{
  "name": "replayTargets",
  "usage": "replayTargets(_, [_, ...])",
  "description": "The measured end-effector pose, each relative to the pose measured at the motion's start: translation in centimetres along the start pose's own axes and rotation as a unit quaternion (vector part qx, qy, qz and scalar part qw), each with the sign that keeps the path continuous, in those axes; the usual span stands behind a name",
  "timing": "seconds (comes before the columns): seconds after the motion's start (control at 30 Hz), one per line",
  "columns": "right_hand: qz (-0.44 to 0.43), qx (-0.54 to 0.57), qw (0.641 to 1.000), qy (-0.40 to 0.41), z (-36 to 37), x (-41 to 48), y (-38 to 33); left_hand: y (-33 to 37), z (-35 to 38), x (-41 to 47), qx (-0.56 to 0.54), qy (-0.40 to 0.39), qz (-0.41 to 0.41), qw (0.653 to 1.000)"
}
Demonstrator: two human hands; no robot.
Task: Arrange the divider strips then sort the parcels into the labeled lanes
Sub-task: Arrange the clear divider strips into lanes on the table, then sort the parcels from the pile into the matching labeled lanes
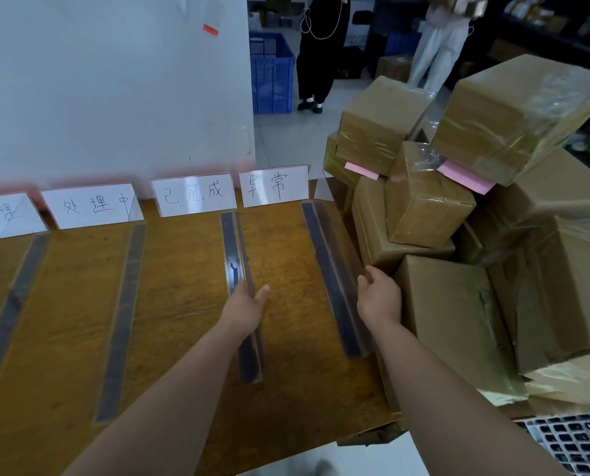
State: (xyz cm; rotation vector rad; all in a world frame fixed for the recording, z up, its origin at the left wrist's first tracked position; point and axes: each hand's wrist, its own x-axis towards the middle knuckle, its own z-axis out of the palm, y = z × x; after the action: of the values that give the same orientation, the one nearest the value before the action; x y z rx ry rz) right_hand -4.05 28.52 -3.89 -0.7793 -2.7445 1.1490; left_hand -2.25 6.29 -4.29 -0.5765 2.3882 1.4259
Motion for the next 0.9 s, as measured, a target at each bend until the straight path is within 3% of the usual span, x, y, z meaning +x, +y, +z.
replayTargets(0.5, [-0.128,-0.082,0.988,0.027,-2.8,-2.0,-3.8,3.2,-4.0,-0.6,0.021,0.023,0.037,0.999])
replayTargets(0.9, [-0.229,-0.068,0.97,0.052,-7.9,-4.3,-8.0,8.5,-6.7,-3.6,0.14,0.074,0.199,0.967])
